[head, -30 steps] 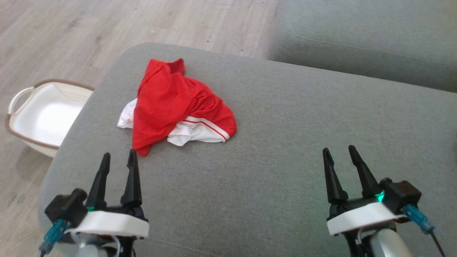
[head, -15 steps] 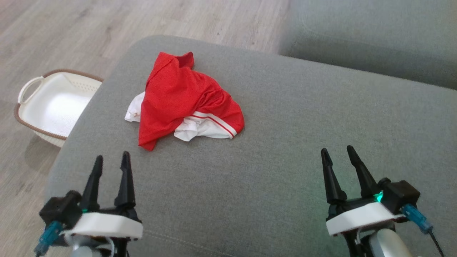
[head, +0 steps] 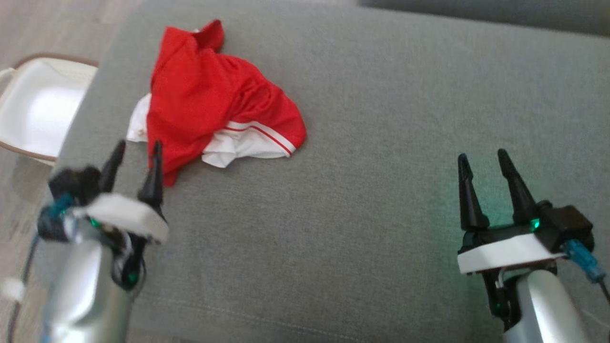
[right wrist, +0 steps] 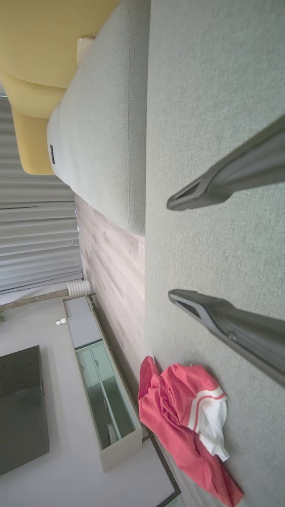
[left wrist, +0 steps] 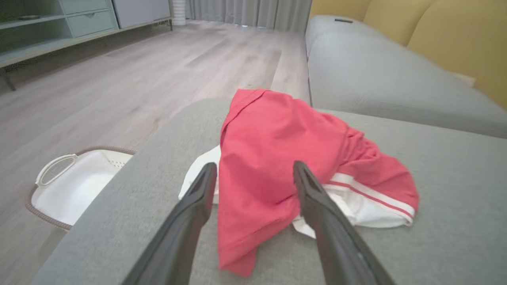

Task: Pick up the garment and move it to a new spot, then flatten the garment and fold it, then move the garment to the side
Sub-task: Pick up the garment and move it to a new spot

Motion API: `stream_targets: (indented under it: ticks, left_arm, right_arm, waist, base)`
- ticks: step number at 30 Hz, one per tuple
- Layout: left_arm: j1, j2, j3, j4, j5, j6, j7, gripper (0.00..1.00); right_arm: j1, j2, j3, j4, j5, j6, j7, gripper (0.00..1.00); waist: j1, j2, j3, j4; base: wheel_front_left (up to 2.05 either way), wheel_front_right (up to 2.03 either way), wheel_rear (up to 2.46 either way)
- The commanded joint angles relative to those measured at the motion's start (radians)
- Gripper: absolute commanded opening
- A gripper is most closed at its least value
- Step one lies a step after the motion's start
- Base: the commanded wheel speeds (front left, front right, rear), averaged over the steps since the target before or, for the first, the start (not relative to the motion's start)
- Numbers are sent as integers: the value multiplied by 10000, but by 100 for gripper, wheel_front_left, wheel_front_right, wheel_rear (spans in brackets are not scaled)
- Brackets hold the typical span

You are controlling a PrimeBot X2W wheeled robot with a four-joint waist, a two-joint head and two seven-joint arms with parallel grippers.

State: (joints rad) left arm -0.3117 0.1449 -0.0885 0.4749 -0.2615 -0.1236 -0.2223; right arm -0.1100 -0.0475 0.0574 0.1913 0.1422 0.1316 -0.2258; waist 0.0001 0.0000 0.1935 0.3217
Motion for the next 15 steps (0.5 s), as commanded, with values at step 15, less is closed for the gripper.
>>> stream_targets:
  ticks: [15]
  left_arm:
    - [-3800, 1911, -2025, 4048, -1880, -69, 1760, 86]
  right_arm:
    - [-651, -28, 19, -975, -406, -9, 304, 100]
  waist:
    - [-1, 0, 1601, -963]
  base:
    - [0, 0, 0]
